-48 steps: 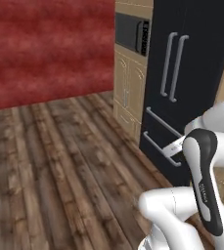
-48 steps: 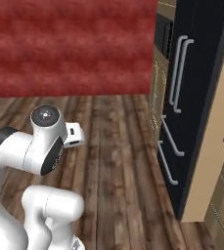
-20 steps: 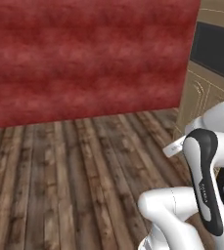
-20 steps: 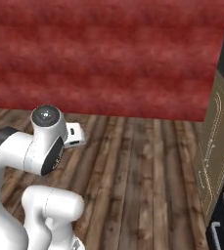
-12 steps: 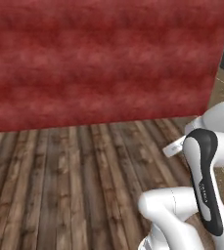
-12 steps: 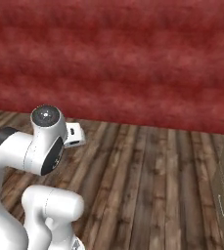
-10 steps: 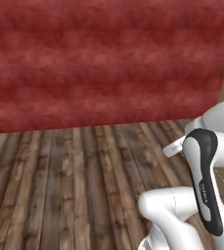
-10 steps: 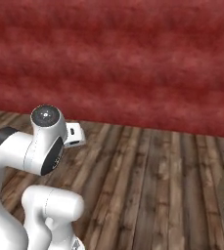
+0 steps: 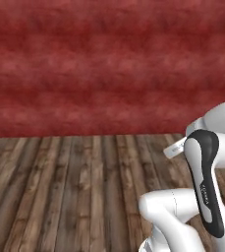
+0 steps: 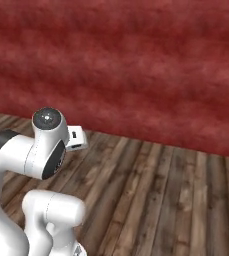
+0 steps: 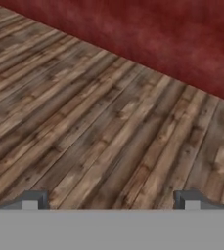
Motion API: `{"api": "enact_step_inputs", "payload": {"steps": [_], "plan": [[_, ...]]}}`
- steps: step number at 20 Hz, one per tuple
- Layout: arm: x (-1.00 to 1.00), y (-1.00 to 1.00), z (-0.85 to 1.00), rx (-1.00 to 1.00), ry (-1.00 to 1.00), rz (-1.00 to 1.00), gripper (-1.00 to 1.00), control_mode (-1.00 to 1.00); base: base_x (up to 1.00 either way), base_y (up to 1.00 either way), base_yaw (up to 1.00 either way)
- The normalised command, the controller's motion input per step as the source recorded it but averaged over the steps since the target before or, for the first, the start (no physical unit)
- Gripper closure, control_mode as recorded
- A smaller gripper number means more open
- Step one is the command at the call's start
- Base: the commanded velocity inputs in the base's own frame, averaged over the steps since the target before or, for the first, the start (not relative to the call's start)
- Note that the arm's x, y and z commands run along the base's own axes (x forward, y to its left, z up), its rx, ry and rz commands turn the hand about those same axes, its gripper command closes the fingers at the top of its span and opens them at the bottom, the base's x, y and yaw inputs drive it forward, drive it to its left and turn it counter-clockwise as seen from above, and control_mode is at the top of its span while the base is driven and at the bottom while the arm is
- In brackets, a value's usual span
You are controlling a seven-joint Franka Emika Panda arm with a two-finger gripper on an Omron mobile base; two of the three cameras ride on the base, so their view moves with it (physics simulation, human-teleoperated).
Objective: Four empty soda cans are scattered around the kitchen. Gather all the cans and cluster them next to the stove for recycling.
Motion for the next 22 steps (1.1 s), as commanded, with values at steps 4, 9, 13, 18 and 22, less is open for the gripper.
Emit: {"api": "enact_step_inputs", "payload": {"steps": [4,9,13,18,22], "plan": [[0.00,0.00,0.00,0.00,0.00,0.00,-1.00,1.00,0.75,0.29,0.25],[0.00,0.00,0.00,0.00,0.00,0.00,-1.00,1.00,0.75,0.32,0.26],[0.00,0.00,0.00,0.00,0.00,0.00,-1.00,1.00,0.75,0.33,0.26],[0.00,0.00,0.00,0.00,0.00,0.00,-1.00,1.00,0.78,0.36,0.26],[0.00,0.00,0.00,0.00,0.00,0.00,-1.00,1.00,0.79,0.38,0.27]]}}
